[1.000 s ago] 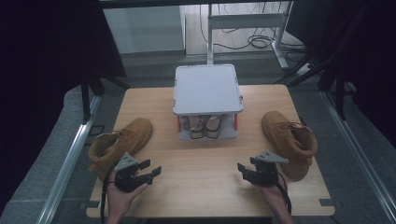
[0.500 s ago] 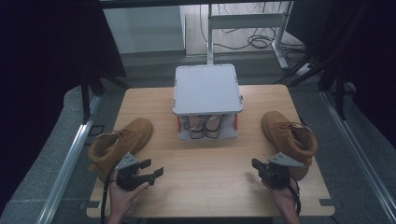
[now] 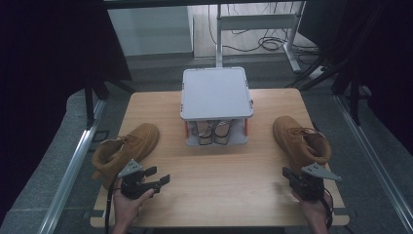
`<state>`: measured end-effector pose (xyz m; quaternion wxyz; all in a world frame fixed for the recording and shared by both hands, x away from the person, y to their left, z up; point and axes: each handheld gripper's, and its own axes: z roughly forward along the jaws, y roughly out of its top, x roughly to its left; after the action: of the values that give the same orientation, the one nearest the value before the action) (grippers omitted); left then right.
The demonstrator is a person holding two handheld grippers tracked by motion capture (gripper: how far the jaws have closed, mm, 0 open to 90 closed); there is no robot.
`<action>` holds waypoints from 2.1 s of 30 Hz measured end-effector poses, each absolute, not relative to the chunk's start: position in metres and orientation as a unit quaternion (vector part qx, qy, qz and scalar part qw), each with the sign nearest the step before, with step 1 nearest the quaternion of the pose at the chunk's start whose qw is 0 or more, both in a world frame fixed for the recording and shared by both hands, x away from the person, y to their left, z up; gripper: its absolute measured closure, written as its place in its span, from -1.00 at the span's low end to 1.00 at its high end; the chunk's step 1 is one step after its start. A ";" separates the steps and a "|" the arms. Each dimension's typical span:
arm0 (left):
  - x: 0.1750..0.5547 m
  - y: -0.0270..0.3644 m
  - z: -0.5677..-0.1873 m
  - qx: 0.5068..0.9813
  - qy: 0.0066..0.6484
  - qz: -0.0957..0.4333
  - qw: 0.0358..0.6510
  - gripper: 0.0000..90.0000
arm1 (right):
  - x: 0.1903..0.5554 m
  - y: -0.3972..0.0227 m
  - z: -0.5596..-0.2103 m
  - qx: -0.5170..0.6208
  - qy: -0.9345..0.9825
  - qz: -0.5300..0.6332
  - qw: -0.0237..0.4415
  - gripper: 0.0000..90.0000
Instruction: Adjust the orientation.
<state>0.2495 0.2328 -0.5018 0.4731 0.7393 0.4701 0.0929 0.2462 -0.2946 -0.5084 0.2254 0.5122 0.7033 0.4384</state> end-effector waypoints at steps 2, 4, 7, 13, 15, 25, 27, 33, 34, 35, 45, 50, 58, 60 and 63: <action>0.250 0.231 -0.502 0.745 0.472 0.099 0.461 -0.41 | 0.245 -0.300 -0.509 0.516 0.703 0.432 0.233 0.99; 0.250 0.228 -0.502 0.751 0.468 0.098 0.457 -0.41 | 0.244 -0.306 -0.509 0.521 0.700 0.430 0.234 0.99; 0.250 0.225 -0.504 0.756 0.463 0.097 0.453 -0.42 | 0.242 -0.314 -0.508 0.527 0.694 0.429 0.238 0.99; 0.251 0.225 -0.506 0.759 0.462 0.091 0.451 -0.43 | 0.241 -0.328 -0.508 0.536 0.685 0.429 0.244 0.99; 0.251 0.225 -0.507 0.758 0.464 0.091 0.449 -0.43 | 0.241 -0.329 -0.509 0.533 0.686 0.433 0.241 0.99; 0.253 0.224 -0.511 0.760 0.476 0.089 0.433 -0.41 | 0.241 -0.333 -0.508 0.524 0.693 0.434 0.240 0.99; 0.253 0.224 -0.511 0.760 0.478 0.088 0.432 -0.41 | 0.241 -0.334 -0.508 0.523 0.693 0.434 0.240 0.99; 0.254 0.224 -0.512 0.758 0.484 0.086 0.428 -0.40 | 0.240 -0.340 -0.507 0.532 0.688 0.426 0.248 0.99; 0.254 0.224 -0.513 0.759 0.484 0.086 0.428 -0.40 | 0.239 -0.344 -0.507 0.536 0.684 0.427 0.249 0.99; 0.255 0.224 -0.513 0.758 0.485 0.085 0.427 -0.39 | 0.239 -0.347 -0.507 0.540 0.680 0.428 0.250 0.99; 0.256 0.224 -0.514 0.758 0.489 0.080 0.424 -0.39 | 0.236 -0.368 -0.508 0.565 0.652 0.431 0.263 0.99; 0.256 0.224 -0.515 0.758 0.490 0.078 0.423 -0.38 | 0.236 -0.373 -0.508 0.570 0.646 0.432 0.266 0.99; 0.256 0.224 -0.516 0.759 0.491 0.072 0.421 -0.38 | 0.237 -0.367 -0.509 0.566 0.647 0.443 0.254 0.98; 0.256 0.224 -0.516 0.759 0.491 0.072 0.421 -0.38 | 0.238 -0.360 -0.507 0.555 0.655 0.446 0.253 0.98; 0.256 0.224 -0.516 0.759 0.491 0.072 0.421 -0.38 | 0.239 -0.350 -0.505 0.543 0.663 0.451 0.248 0.97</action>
<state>0.2562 0.2240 -0.5158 0.4214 0.7590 0.4910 0.0725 0.2385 -0.3496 -0.5045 0.2483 0.5430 0.6634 0.4510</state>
